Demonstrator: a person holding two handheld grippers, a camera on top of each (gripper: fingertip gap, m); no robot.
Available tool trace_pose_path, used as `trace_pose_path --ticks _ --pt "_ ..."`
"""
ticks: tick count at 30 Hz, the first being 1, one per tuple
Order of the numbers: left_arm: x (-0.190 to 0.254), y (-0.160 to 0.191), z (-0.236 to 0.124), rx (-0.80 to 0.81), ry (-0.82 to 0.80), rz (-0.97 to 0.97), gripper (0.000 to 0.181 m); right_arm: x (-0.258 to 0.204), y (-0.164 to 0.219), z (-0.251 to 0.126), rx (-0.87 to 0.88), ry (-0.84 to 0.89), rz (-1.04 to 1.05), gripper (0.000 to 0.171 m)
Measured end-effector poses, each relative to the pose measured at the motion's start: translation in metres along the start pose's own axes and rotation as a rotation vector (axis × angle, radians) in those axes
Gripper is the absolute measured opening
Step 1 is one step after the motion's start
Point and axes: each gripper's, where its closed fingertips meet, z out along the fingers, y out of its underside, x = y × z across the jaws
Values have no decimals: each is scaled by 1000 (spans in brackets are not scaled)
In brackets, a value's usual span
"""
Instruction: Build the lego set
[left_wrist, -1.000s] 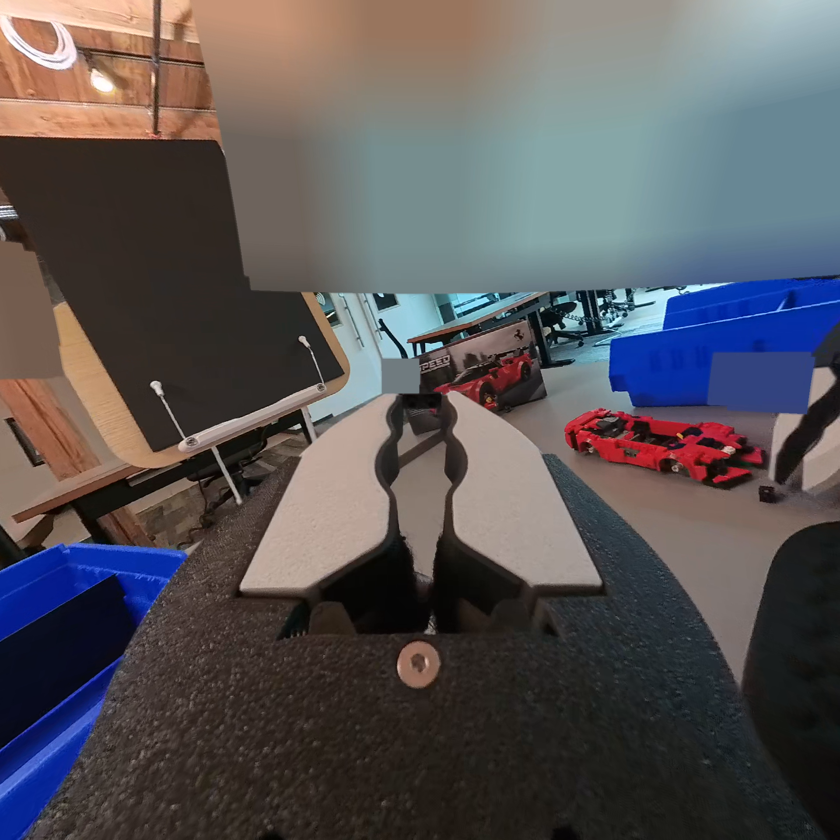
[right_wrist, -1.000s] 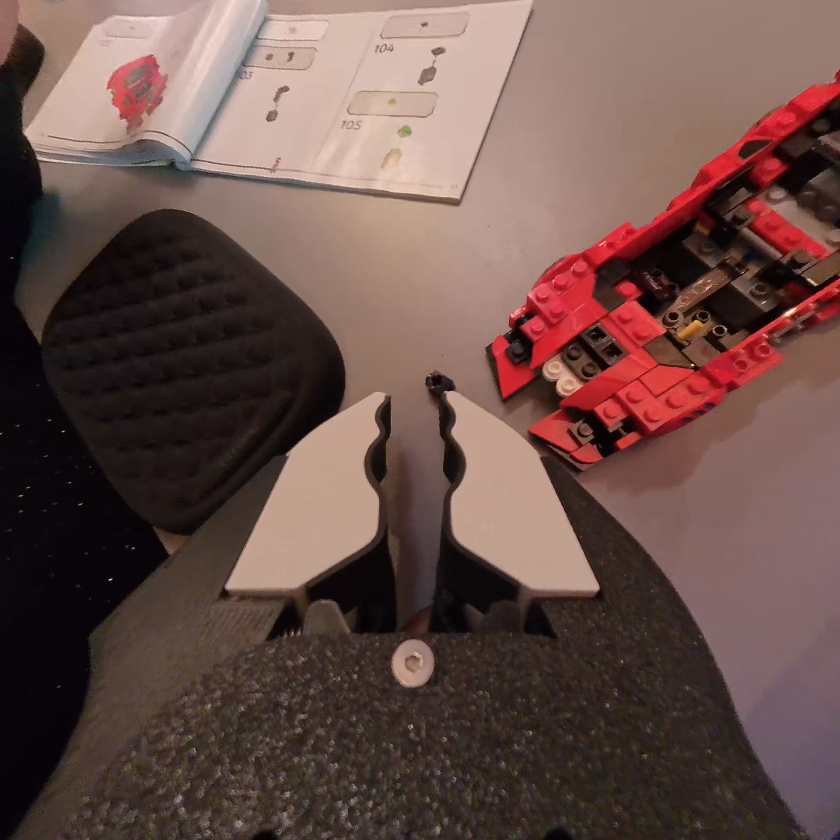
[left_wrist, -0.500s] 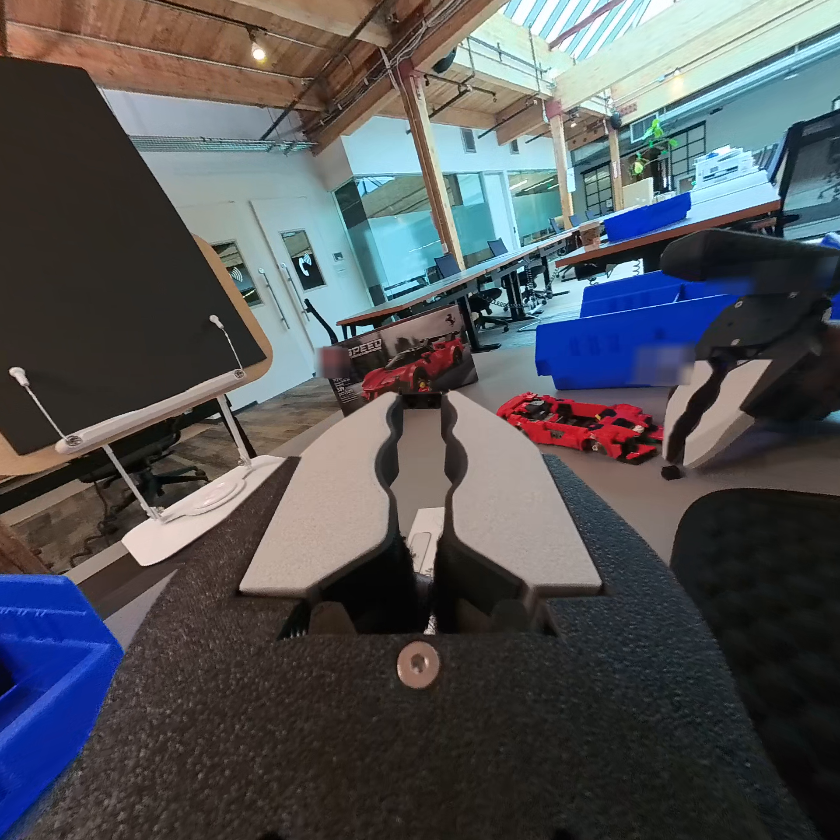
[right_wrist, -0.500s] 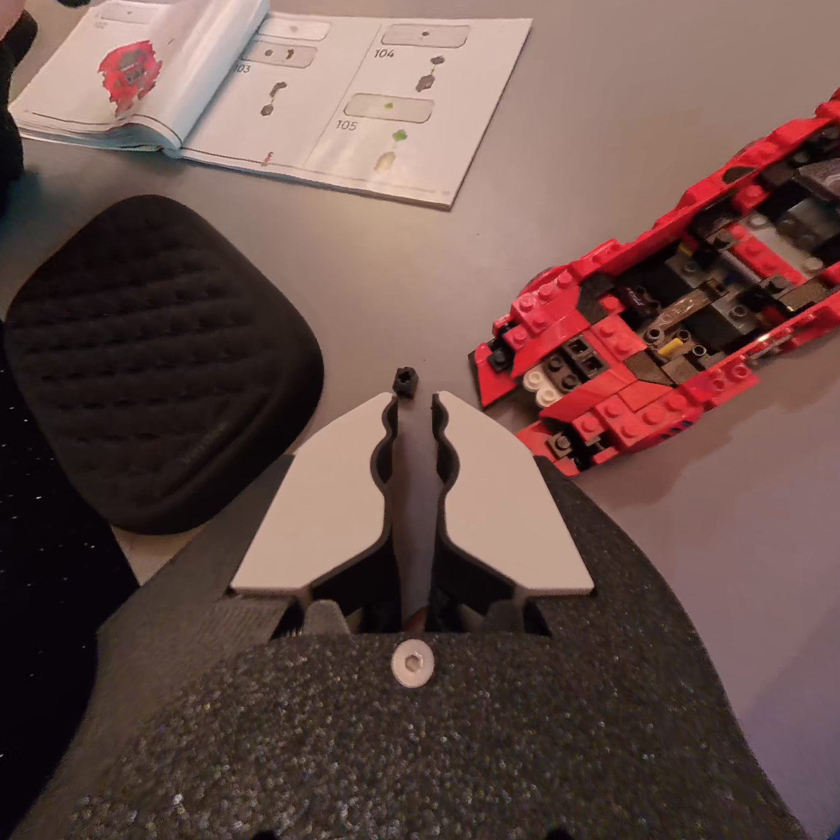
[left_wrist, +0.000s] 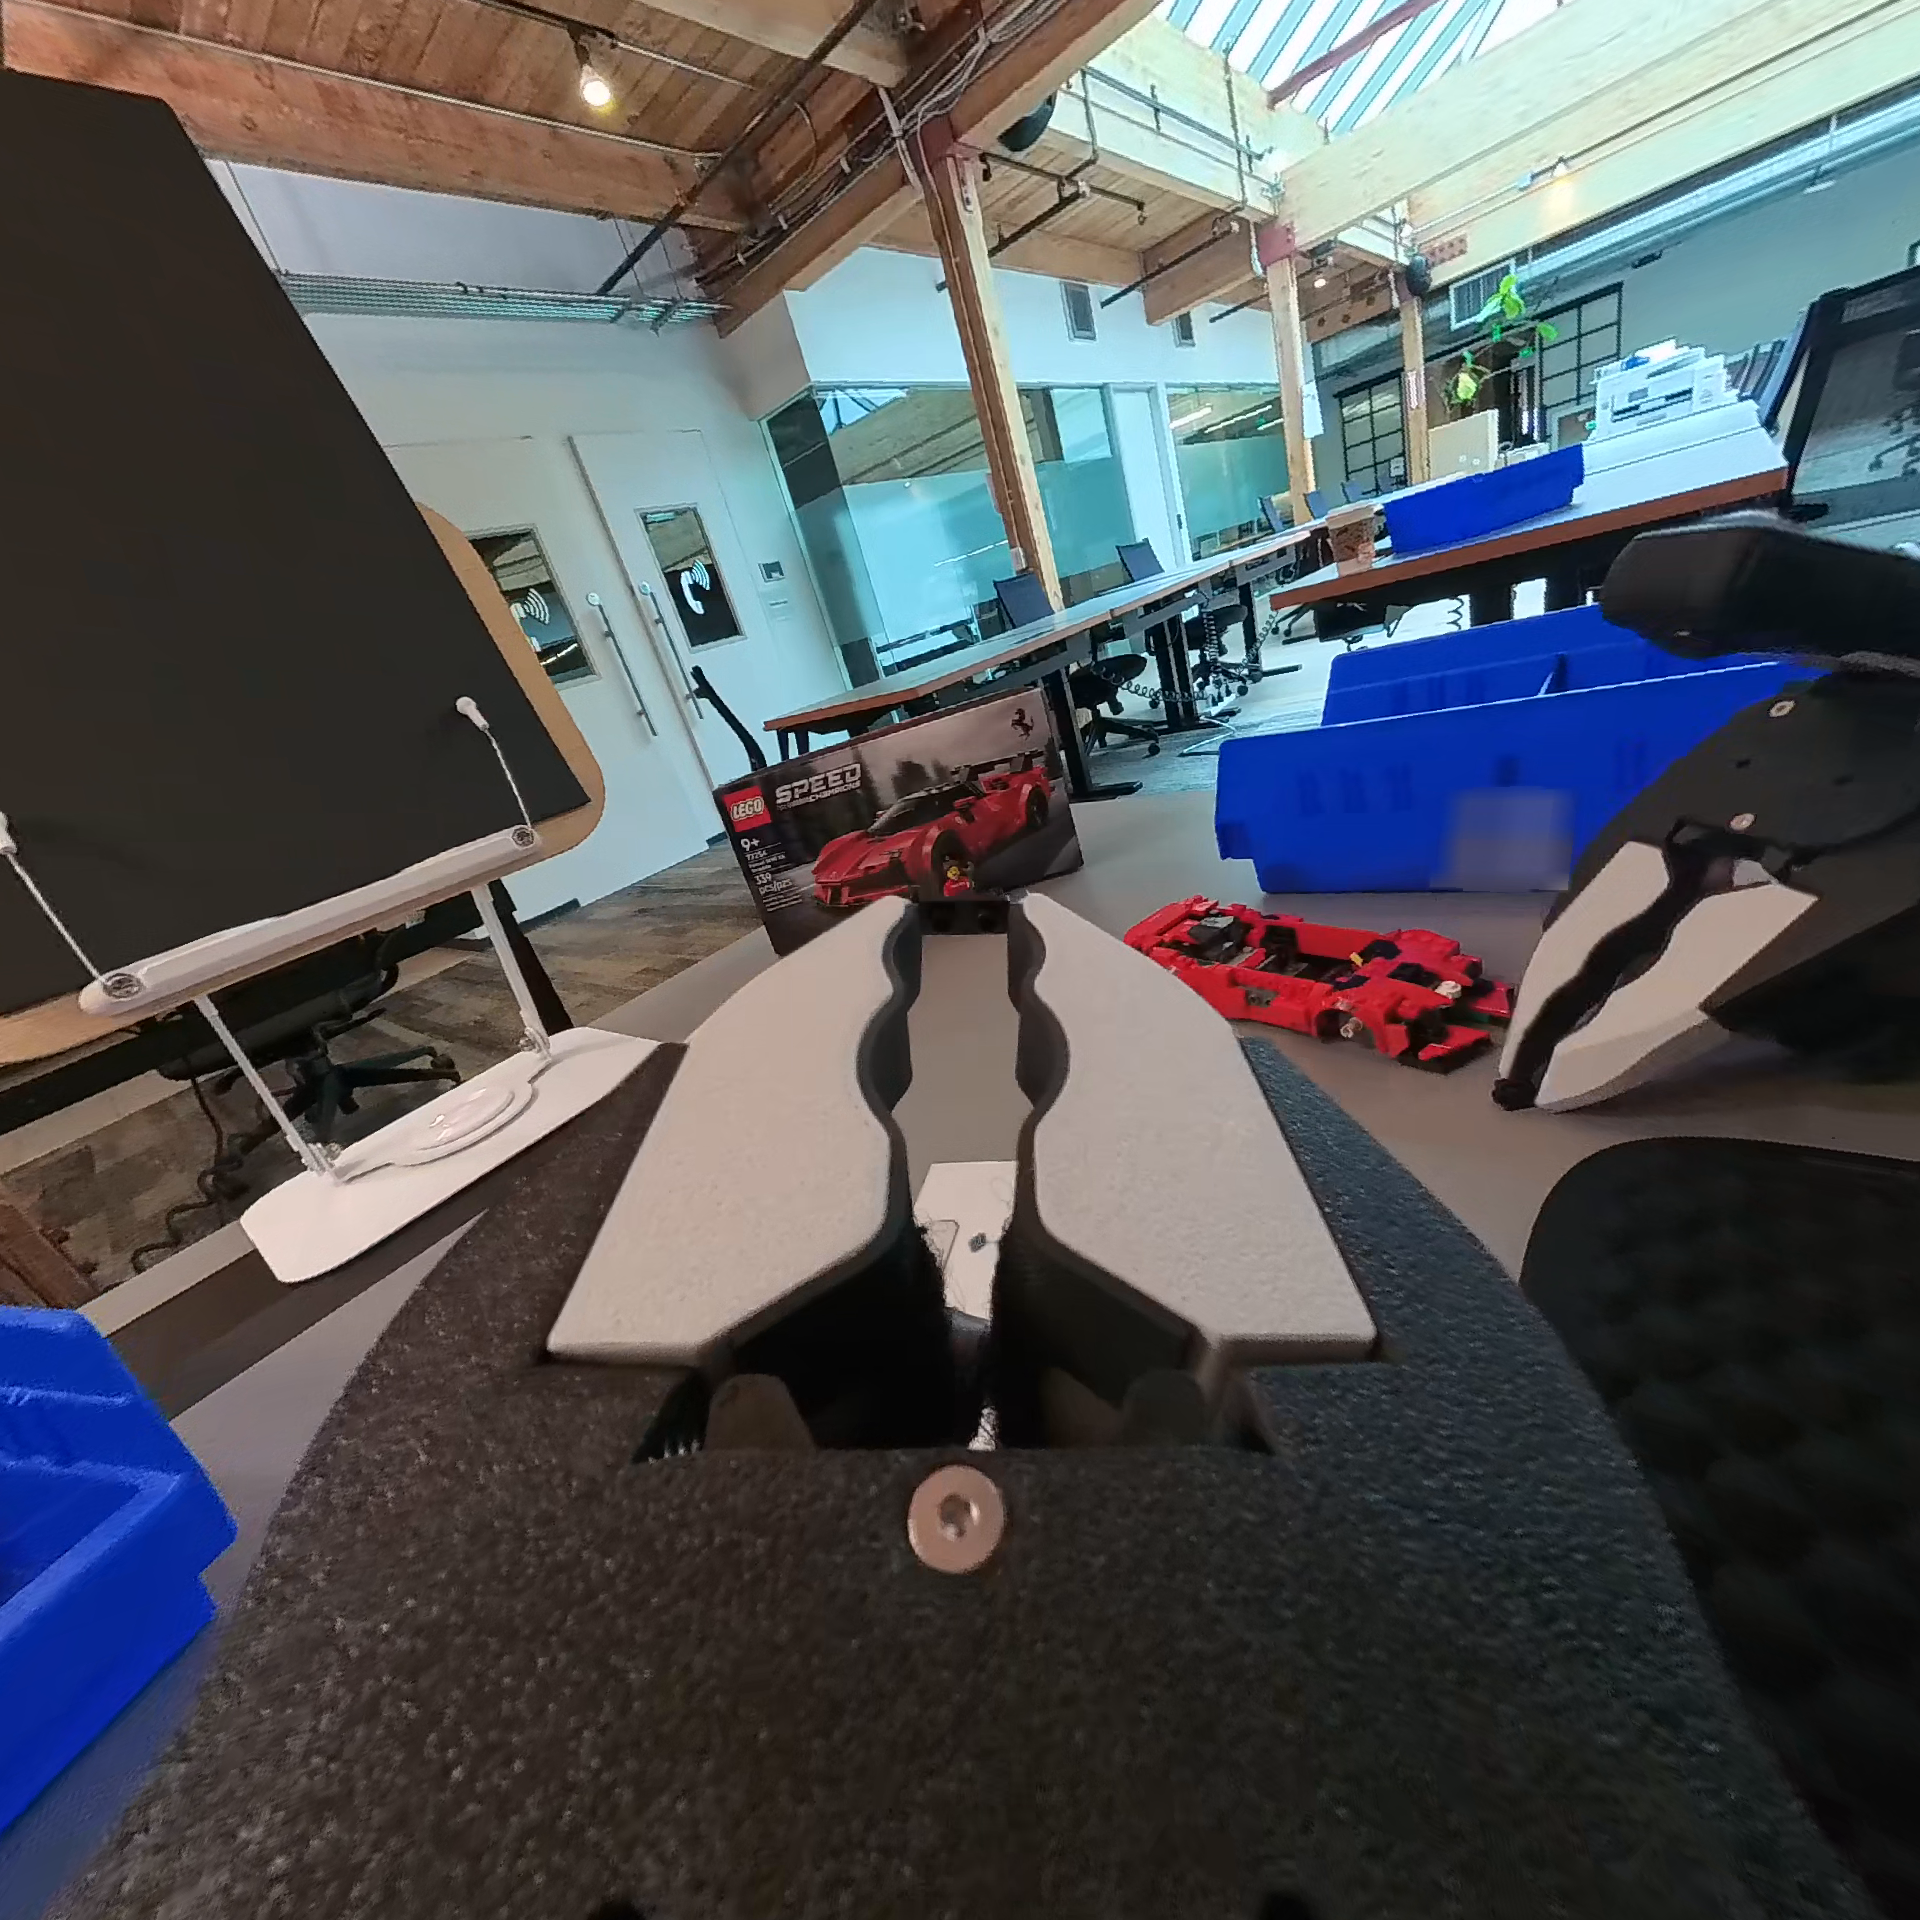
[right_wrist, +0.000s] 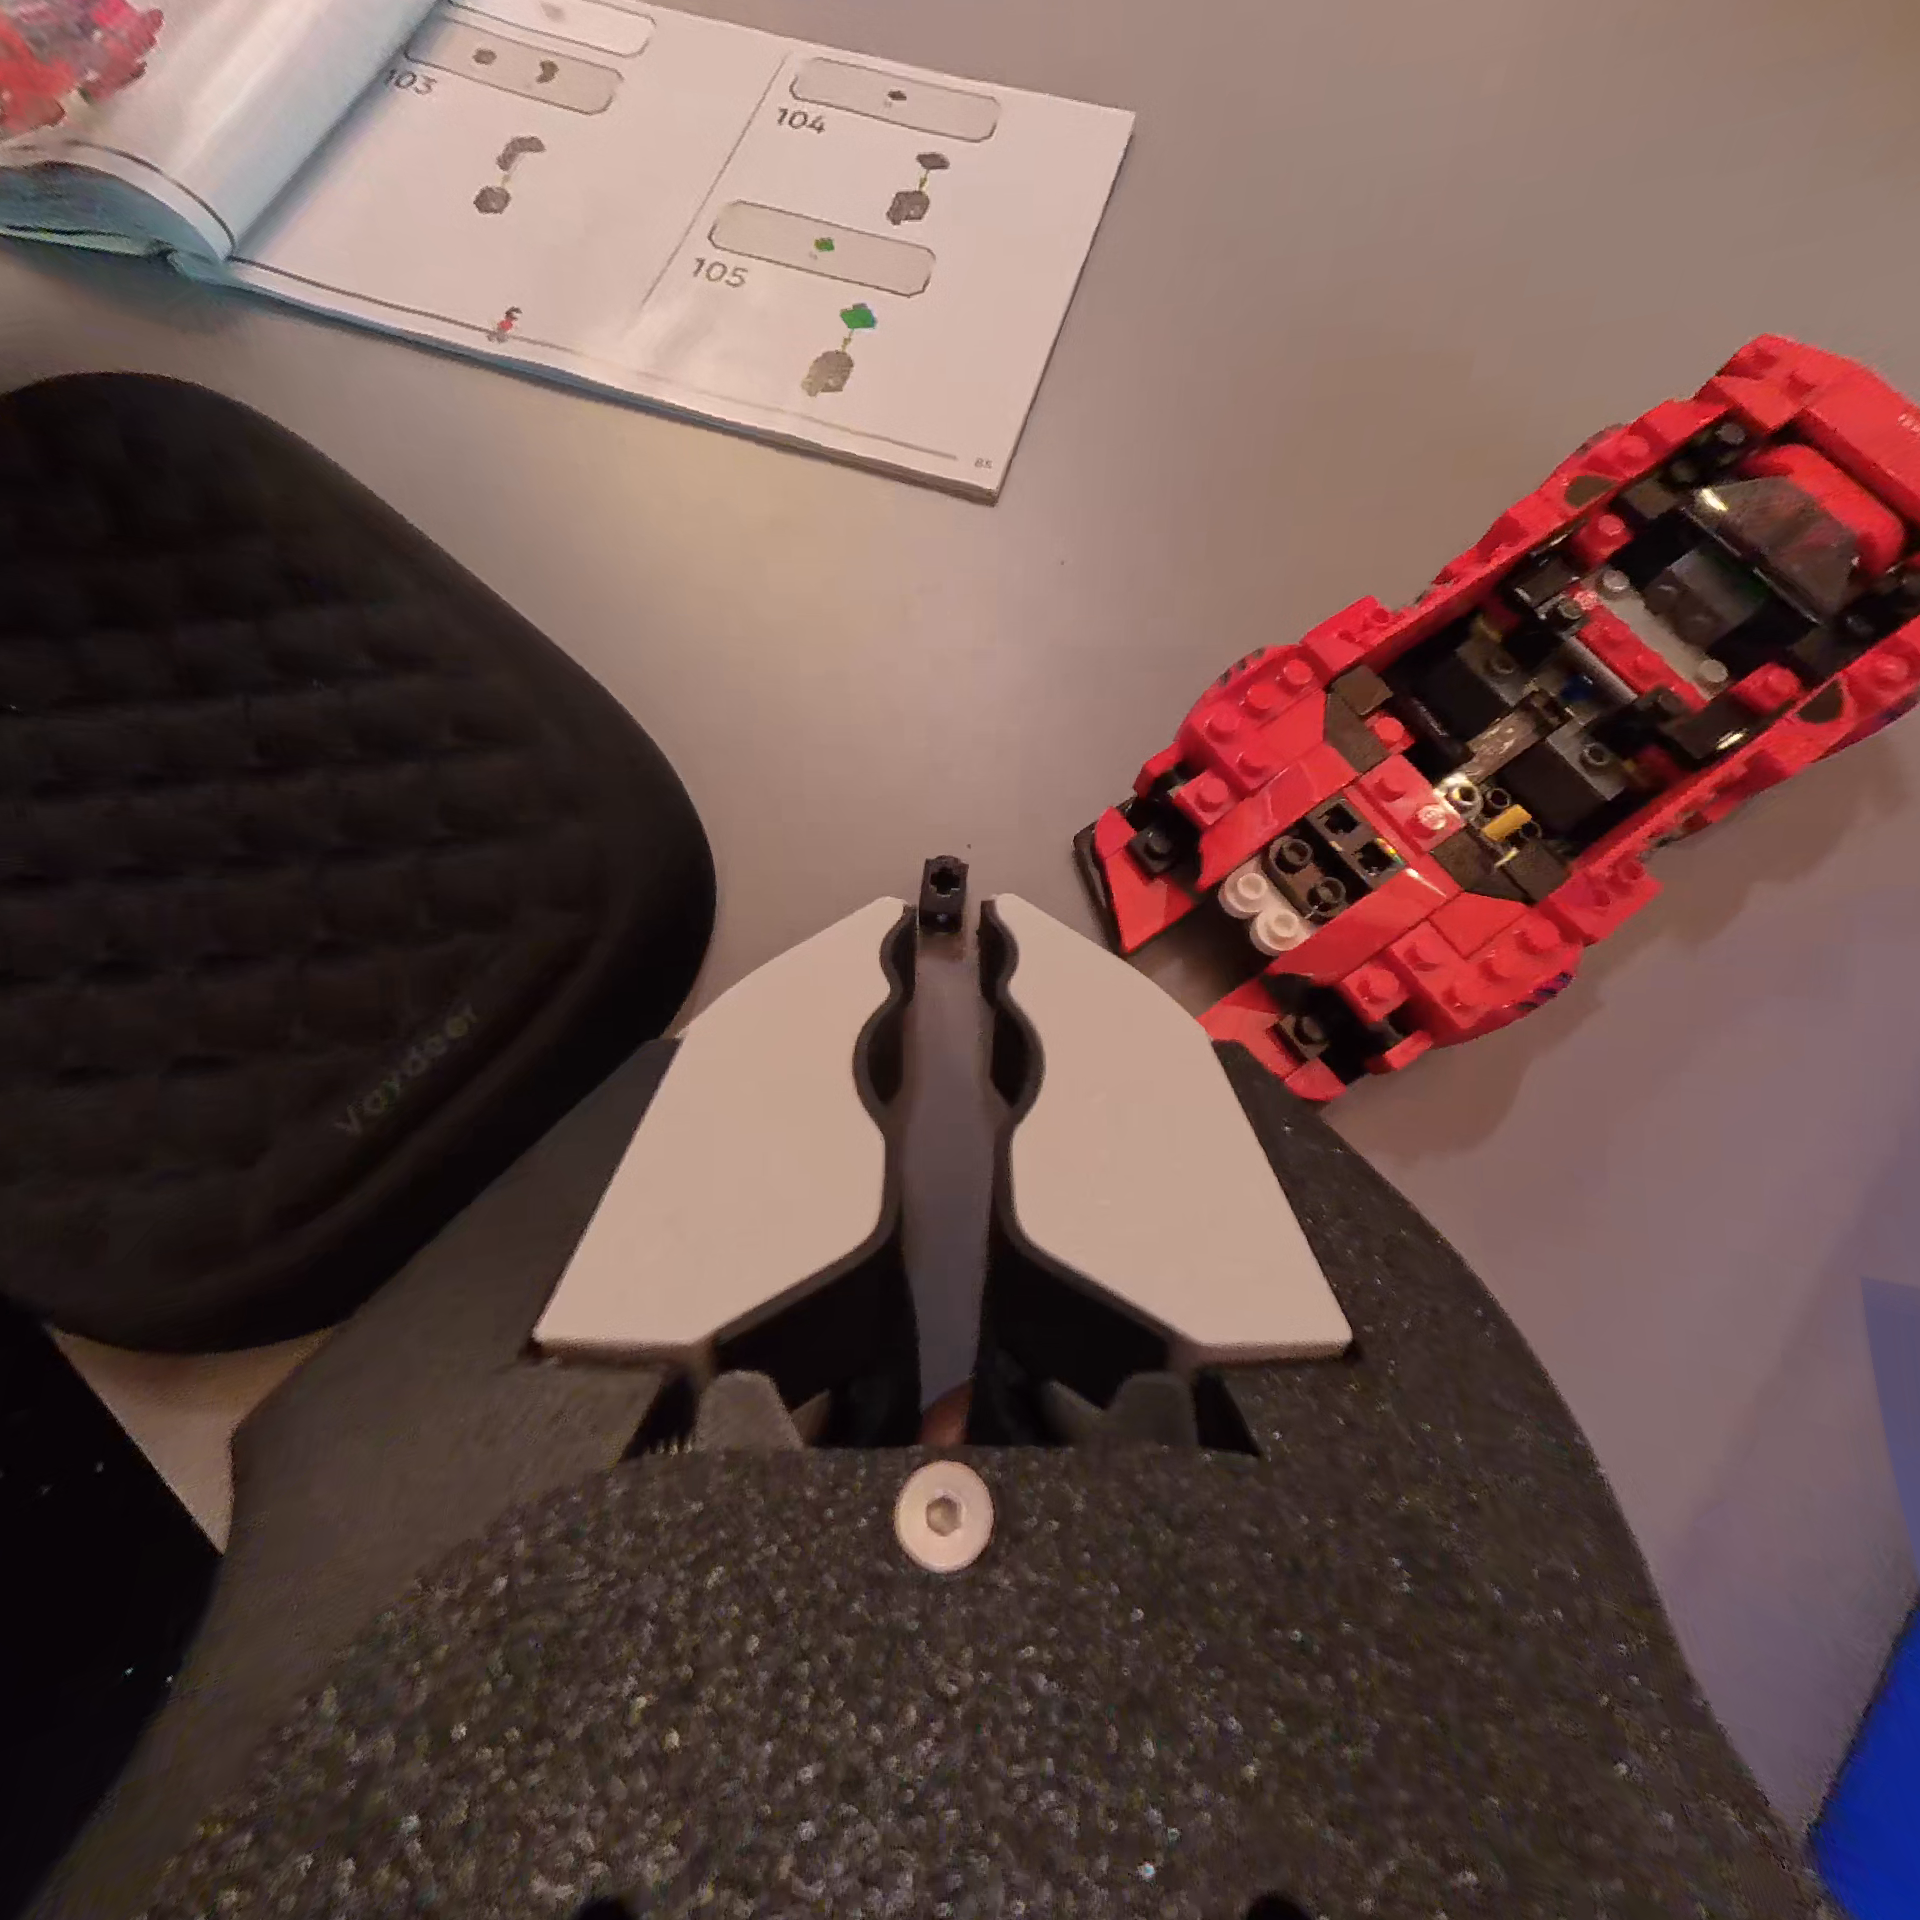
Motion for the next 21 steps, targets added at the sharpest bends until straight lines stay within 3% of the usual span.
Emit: trace_pose_path --ticks 1,10,13,17,21 --pt "1 0 0 0 1 -2 15 -1 0 1 -4 -6 -6 9" --pt "1 -2 0 14 -2 -14 15 -10 -17 5 57 -36 -40 8" --pt "1 -7 -2 46 5 -16 15 -20 -58 -5 200 -68 -46 8" --pt "3 -13 -3 69 2 28 15 -50 -142 -32 488 -133 -116 8" --pt "8 -13 -2 52 -9 99 15 -73 -186 -36 547 29 -414 8"
